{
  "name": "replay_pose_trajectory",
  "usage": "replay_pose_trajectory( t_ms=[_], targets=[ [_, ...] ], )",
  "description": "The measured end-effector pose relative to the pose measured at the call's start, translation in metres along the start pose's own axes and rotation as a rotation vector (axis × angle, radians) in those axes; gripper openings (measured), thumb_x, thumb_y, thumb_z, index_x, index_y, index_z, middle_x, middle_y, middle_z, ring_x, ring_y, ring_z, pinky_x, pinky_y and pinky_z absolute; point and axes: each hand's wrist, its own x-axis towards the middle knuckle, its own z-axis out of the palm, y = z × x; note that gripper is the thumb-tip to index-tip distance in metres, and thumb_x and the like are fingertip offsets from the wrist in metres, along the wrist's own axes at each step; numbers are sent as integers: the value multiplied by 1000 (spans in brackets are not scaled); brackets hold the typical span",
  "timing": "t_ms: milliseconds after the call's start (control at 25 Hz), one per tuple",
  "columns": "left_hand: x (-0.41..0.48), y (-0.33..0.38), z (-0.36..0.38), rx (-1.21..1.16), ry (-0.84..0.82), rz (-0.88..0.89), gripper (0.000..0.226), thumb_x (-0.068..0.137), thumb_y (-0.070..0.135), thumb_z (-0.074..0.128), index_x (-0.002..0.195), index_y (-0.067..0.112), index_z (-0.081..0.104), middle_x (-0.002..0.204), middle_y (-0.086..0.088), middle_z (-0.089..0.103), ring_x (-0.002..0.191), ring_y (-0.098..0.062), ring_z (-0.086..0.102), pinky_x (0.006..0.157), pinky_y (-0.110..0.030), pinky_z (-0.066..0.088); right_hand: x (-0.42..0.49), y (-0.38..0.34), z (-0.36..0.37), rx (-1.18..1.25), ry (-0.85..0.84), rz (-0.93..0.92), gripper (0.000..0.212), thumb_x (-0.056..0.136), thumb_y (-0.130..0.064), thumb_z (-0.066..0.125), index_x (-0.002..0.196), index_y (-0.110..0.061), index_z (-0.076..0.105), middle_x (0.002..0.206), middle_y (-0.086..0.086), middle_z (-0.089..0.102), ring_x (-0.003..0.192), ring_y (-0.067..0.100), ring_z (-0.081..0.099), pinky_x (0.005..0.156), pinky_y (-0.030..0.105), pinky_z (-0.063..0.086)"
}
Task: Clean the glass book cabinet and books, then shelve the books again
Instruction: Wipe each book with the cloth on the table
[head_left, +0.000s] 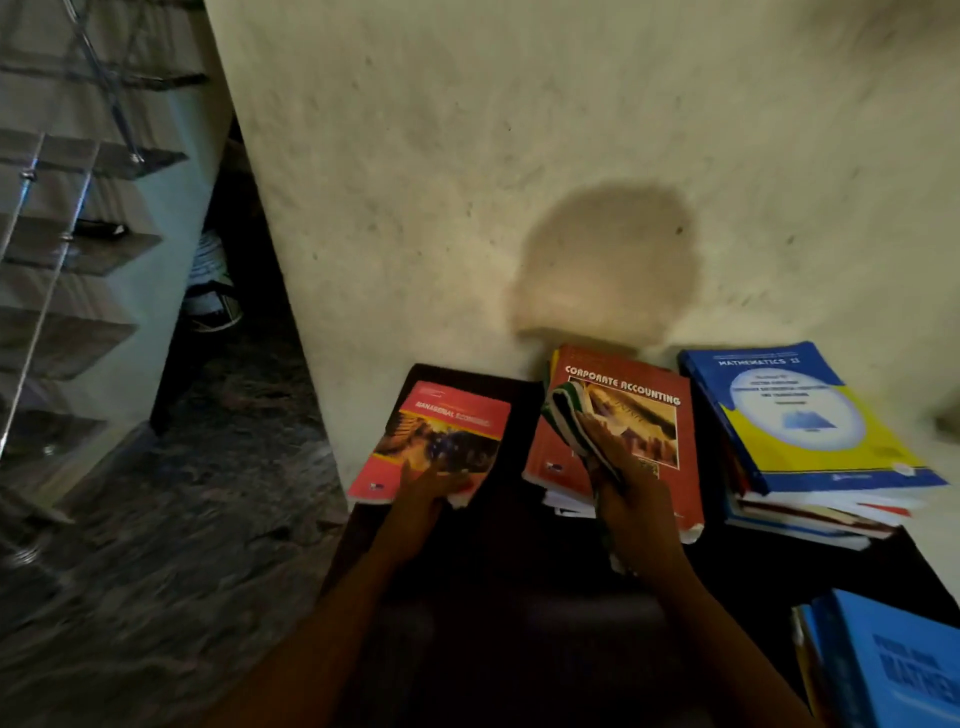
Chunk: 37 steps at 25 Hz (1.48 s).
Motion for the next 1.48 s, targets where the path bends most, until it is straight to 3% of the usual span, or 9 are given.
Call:
replay_pose_trajectory(
  t_ms=[120,200,280,360,560,800,1040,1200,1480],
  targets=[
    [3,-33,20,-43,-88,-64,34,94,42,39,126,51,47,136,-14,45,139,-11,26,117,-38,11,11,8,-5,-36,-58,39,51,94,1,46,136,-28,45,108,15,66,65,-5,62,54,2,43],
    [10,-16,25,-172,-147,-156,45,84,44,43,118,72,35,142,-5,37,140,-24,25,113,-36,21,12,11,-9,-27,-99,66,47,96,-3,43,138,-25,43,83,11,67,40,-1,54,38,8,38],
    [16,25,27,-599,54,-318,37,91,28,50,125,41,52,127,-3,56,119,-27,54,91,-25,45,14,13,-13,-12,-76,76,47,96,-2,43,138,-24,43,70,5,64,36,-1,48,37,8,37],
    [33,61,36,-817,41,-535,32,97,36,43,123,22,55,113,-3,62,97,-22,62,81,-31,48,13,15,-16,-37,-55,62,52,94,2,44,136,-29,40,92,17,68,56,-4,51,49,3,40],
    [47,103,47,-432,-70,-477,22,89,32,62,90,10,63,97,-13,67,73,-17,61,68,-30,53,3,21,-29,-30,20,85,54,92,4,48,125,-38,41,120,4,57,100,11,55,68,-3,39],
    [6,111,19,-599,115,-304,21,95,19,52,113,13,61,97,-5,69,84,-18,67,67,-27,53,-34,14,-39,73,38,161,50,95,-6,48,119,-50,51,96,-3,65,67,-3,57,53,9,44],
    [-106,48,-23,-977,115,-524,22,92,10,51,112,11,60,100,-14,70,87,-28,67,72,-40,58,-75,-16,-6,139,-77,67,53,93,1,48,116,-47,52,90,-17,56,58,-17,50,56,3,38],
    [-165,5,-34,-923,36,-662,30,90,15,54,119,6,57,110,-22,66,103,-40,62,77,-43,58,-92,-26,30,43,-223,-43,46,92,-6,53,128,-35,51,119,-17,56,103,-6,56,91,13,44],
    [-197,-20,-22,-1014,134,-844,34,87,15,55,115,-3,56,92,-21,69,72,-26,70,60,-38,58,-84,18,99,-203,-305,-25,55,91,-5,53,137,-31,40,142,0,44,126,19,47,96,21,38]
  ],
)
